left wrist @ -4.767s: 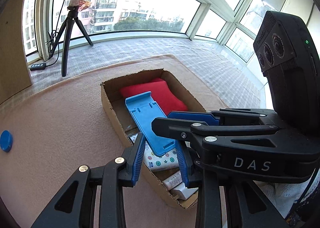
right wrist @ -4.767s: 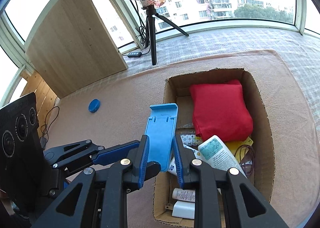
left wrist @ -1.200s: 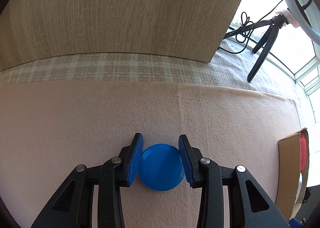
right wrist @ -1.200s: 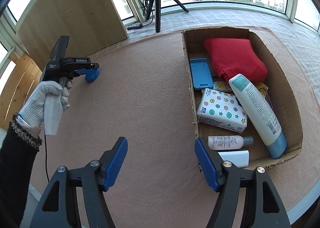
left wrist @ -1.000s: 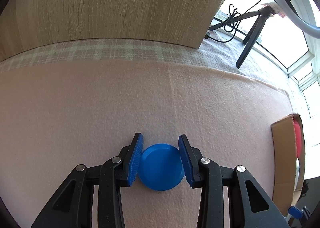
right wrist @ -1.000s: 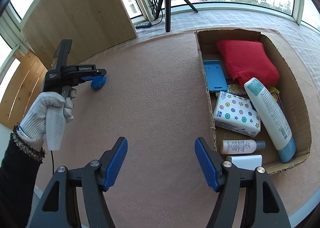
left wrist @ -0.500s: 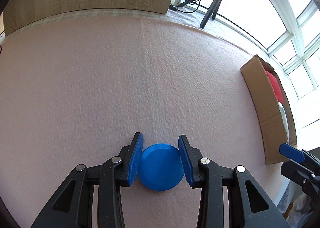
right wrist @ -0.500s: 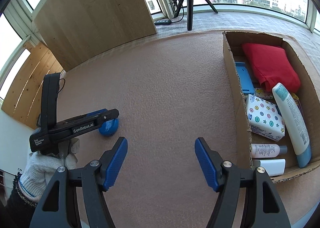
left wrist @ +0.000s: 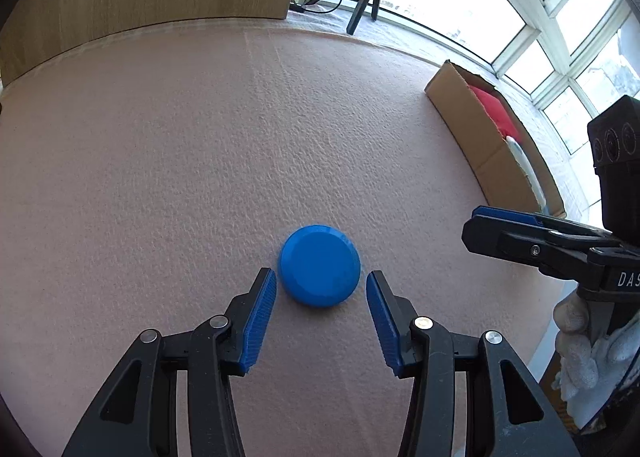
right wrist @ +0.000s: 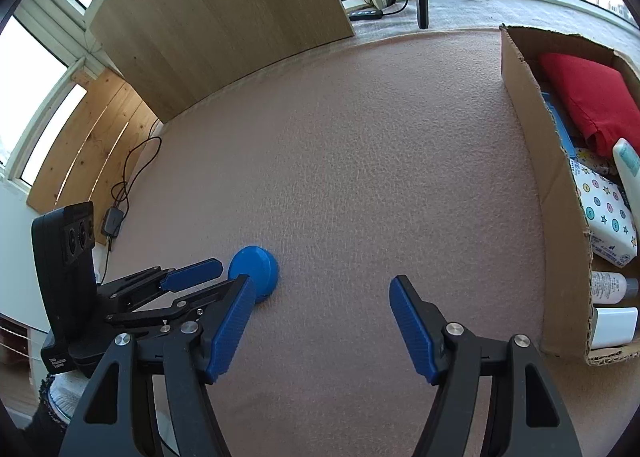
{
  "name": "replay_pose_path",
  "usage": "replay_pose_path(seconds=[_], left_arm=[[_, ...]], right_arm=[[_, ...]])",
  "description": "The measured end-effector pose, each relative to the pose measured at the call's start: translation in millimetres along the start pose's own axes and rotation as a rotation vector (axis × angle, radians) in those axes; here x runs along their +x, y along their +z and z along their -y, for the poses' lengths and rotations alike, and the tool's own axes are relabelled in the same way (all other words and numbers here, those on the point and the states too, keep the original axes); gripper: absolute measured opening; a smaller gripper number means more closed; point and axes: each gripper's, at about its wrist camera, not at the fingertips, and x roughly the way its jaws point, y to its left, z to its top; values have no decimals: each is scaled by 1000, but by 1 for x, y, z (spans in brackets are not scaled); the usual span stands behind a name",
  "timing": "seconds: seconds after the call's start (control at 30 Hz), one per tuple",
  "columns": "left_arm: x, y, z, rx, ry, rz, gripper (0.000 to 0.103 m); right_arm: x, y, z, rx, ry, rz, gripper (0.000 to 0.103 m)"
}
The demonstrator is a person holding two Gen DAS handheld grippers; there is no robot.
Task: Organize objects
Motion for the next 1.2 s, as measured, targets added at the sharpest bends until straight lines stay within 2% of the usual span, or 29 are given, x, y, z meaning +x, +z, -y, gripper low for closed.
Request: replay_pose_path(seconds=[0.2, 0.53, 0.8, 0.93, 1.07, 1.2], left_arm=[[3, -4, 3, 15, -4, -8, 51], [8, -6, -7, -34, -28, -8, 51], [8, -6, -9, -42, -34, -4, 51], [9, -6, -9, -41, -36, -4, 50], [9, -5, -7, -41, -34, -3, 49], [9, 0, -5, -42, -34, -6, 49]], right_arm=[[26, 3, -13, 0, 63, -90, 66], [62, 11, -30, -18, 90, -185, 65], [75, 14, -39, -41, 100, -222, 50], [80, 15, -43, -45, 102, -237, 46], [83, 15, -46, -42, 115, -255, 35], [84, 16, -49, -44, 105, -248, 34]])
